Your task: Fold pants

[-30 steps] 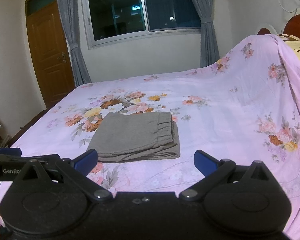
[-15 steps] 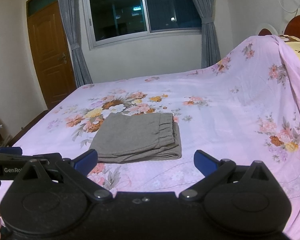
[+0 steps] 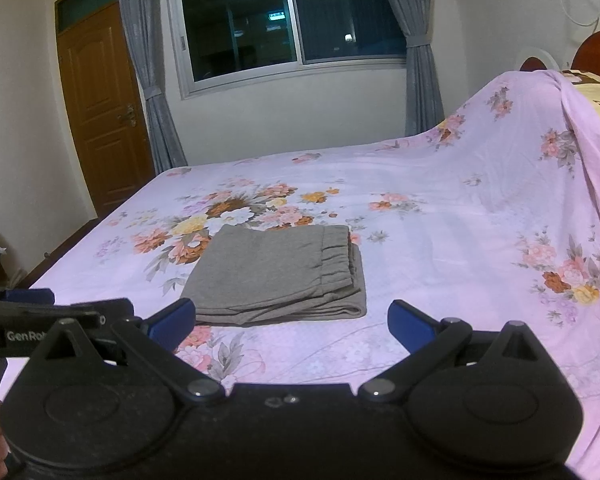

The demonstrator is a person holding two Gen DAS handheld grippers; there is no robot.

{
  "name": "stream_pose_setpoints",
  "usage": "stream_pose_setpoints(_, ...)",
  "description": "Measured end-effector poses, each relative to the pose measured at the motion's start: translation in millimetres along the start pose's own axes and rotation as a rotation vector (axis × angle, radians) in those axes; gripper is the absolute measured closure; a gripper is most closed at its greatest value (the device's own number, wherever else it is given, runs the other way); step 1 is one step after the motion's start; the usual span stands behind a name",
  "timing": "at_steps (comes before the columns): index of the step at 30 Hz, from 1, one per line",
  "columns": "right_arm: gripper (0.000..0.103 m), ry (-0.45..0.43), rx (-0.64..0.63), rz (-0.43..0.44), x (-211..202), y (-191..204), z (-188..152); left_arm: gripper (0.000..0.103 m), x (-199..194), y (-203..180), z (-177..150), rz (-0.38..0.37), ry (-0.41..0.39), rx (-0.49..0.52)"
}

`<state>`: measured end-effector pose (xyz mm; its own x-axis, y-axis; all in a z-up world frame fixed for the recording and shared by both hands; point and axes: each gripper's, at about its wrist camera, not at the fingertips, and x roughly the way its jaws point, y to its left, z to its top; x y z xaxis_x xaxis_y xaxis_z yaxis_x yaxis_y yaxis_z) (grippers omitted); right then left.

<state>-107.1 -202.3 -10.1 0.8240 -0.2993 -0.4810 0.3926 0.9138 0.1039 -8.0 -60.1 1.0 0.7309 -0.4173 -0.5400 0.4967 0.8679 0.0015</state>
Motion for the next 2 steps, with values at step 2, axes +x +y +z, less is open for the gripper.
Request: stream_pose_setpoints(2,0.000,0.000,0.000,-0.002,0.6,0.1,-0.2,0.000,1.5,-1.1,0.5,0.002,0.001,0.001)
